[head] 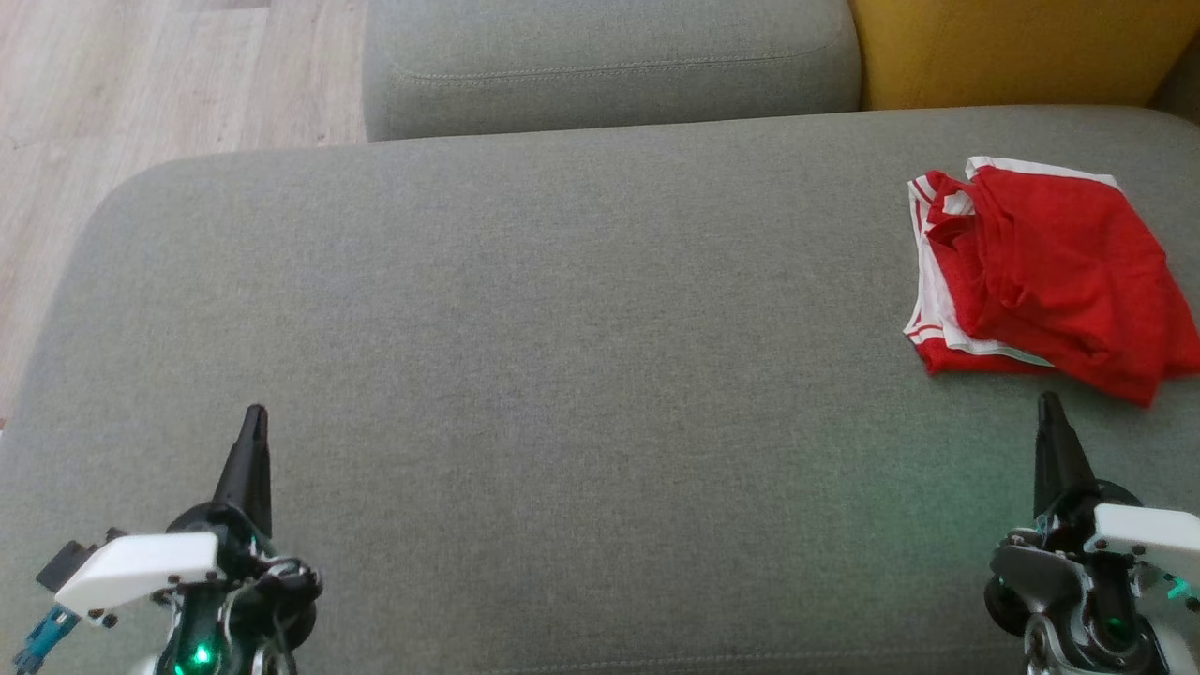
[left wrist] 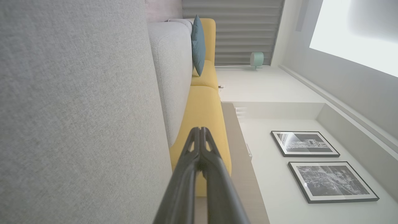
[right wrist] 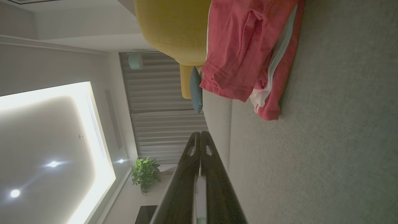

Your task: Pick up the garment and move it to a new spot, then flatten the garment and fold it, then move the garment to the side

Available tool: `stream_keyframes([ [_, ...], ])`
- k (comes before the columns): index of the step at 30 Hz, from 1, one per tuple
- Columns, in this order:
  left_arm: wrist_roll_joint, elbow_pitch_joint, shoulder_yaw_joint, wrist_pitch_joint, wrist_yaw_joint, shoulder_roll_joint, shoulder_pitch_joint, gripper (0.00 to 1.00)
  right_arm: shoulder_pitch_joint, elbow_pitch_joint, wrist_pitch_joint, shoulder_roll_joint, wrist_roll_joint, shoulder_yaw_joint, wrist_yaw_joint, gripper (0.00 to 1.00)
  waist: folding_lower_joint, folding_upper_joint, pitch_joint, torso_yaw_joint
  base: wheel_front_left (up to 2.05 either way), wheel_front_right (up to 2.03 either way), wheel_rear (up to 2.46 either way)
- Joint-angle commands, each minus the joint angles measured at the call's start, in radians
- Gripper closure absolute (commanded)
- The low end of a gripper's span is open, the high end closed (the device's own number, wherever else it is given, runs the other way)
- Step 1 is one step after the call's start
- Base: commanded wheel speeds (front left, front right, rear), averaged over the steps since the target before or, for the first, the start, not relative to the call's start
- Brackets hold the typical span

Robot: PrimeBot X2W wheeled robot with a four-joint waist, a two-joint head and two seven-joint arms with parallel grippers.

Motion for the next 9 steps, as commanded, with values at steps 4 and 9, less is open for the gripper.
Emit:
stream_keyframes([
  [4,-0.004,-0.025,0.044,0.005,-0.007,0.015,-0.052,1.00,-0.047,-0.032,0.005,-0.018,0.006,0.016,0.003,1.00,0.0000,-0.0001,0.000,0.000,0.00,0.00,0.00],
  [9,-0.003,-0.025,0.045,0.006,-0.007,0.015,-0.052,1.00,-0.048,-0.032,0.006,-0.017,0.005,0.014,0.003,1.00,0.0000,-0.0001,0.000,0.000,0.00,0.00,0.00],
])
